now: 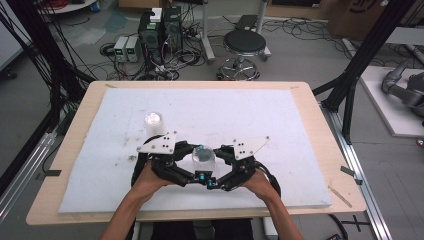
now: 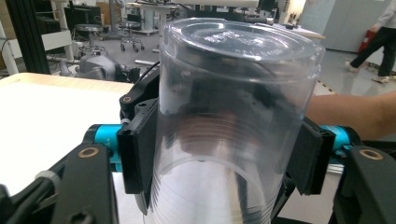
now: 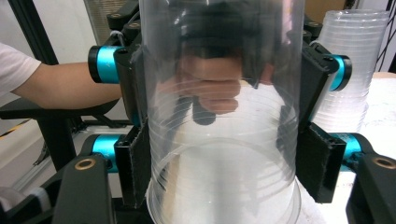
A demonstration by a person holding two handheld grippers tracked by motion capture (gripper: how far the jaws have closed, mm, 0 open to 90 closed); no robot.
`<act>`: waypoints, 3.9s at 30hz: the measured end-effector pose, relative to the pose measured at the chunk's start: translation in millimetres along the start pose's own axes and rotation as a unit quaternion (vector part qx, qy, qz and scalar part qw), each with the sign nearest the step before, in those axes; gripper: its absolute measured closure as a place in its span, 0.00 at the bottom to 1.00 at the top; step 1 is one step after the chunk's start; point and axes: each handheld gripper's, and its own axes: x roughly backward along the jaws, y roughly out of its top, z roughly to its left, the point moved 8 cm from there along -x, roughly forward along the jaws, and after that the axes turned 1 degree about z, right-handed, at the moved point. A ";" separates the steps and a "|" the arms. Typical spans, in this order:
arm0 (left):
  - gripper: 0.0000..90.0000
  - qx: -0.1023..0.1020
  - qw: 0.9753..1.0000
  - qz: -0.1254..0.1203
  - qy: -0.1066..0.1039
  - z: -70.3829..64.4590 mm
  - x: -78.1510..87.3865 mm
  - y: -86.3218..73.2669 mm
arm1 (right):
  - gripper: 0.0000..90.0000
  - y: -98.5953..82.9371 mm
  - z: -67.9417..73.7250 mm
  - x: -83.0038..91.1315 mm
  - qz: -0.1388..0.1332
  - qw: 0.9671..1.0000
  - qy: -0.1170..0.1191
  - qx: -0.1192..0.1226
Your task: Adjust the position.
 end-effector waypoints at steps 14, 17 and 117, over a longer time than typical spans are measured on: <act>0.24 0.001 1.000 0.006 0.004 0.7 0.0 -1.2 | 0.36 -1.4 -0.1 1.0 -0.002 1.000 0.003 -0.005; 0.19 0.003 1.000 -0.001 0.002 -0.2 0.8 0.2 | 0.36 -1.5 -0.2 1.9 -0.003 1.000 0.003 -0.007; 0.46 -0.026 0.929 0.369 0.018 12.1 -2.2 -2.9 | 0.37 -3.4 -12.6 16.8 0.473 0.880 -0.028 0.008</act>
